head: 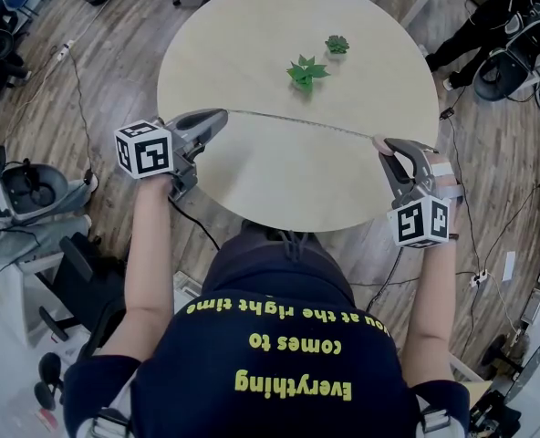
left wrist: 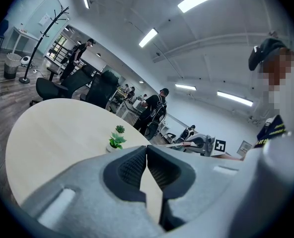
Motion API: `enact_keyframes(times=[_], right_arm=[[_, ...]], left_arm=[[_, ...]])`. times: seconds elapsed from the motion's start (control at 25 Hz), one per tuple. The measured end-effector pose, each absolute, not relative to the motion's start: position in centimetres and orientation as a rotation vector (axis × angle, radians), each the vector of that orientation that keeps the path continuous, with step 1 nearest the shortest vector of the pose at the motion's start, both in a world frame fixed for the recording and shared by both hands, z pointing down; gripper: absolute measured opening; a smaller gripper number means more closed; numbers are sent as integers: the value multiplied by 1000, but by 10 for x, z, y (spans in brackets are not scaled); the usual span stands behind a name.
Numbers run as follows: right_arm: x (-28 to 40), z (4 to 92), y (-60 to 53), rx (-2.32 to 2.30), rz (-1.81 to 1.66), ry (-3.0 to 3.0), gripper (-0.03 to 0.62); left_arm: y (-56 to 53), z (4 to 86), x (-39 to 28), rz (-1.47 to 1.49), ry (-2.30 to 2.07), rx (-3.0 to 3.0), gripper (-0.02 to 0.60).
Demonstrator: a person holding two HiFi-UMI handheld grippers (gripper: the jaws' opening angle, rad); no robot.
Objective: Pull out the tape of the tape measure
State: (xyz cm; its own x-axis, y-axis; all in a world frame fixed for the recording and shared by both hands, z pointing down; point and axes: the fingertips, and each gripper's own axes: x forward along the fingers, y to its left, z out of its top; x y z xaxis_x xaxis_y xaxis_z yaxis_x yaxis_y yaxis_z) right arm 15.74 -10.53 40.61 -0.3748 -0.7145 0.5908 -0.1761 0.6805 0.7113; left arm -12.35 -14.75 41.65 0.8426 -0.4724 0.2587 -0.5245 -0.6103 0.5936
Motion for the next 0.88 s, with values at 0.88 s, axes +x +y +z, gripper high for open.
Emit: enact_keyframes(times=[0.88], right_arm=[[145, 411, -109, 684, -677, -1932, 83]], left_arm=[[-150, 417, -103, 99, -660, 2339, 8]])
